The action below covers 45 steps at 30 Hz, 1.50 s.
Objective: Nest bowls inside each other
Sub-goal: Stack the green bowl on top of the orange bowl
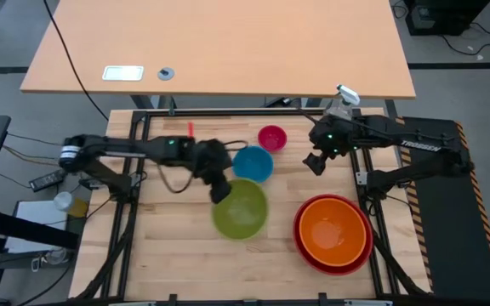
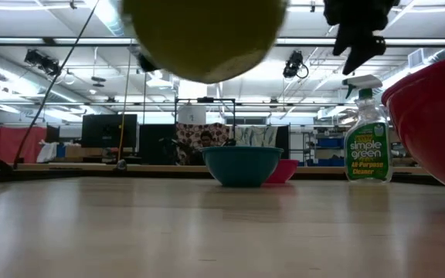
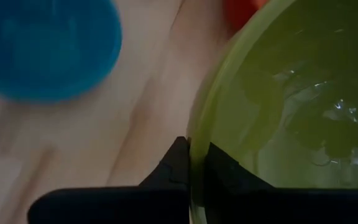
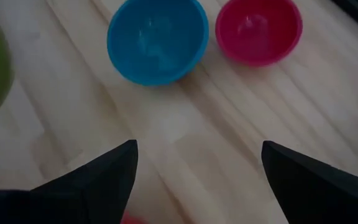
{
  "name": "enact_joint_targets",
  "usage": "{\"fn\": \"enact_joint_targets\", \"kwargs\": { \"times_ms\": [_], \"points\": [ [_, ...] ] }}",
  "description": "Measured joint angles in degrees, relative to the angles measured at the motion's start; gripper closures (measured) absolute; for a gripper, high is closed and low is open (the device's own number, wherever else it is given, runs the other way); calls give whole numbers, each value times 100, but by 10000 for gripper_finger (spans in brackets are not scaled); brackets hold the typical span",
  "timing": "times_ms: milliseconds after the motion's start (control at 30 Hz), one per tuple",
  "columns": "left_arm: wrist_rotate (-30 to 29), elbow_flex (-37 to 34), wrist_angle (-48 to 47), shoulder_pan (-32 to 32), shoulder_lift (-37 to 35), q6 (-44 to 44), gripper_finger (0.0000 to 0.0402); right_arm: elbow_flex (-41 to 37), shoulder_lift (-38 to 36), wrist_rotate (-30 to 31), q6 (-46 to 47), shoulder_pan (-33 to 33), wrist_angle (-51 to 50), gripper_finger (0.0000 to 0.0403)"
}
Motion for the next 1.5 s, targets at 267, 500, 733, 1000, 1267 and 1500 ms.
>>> {"fn": "enact_joint_targets", "kwargs": {
  "times_ms": [267,500,733,1000,1267,1500],
  "points": [
    [8,2011,-60,34,1649,258,381,0,-682,384,221,-193,-537,56],
    [8,3700,-66,3,2968,182,384,0,-1184,1286,46,-504,-84,56],
    [160,4924,-14,-42,3885,-100,381,0,-1485,2237,13,-595,484,56],
    [157,5143,1228,-102,4581,-810,380,0,-1639,2712,217,-601,916,56],
    [72,5143,1811,-292,5038,-655,380,0,-1601,2713,223,-601,935,56],
    [-196,5140,1683,-483,5118,399,379,-2,-1546,2701,237,-601,932,56]
  ]
}}
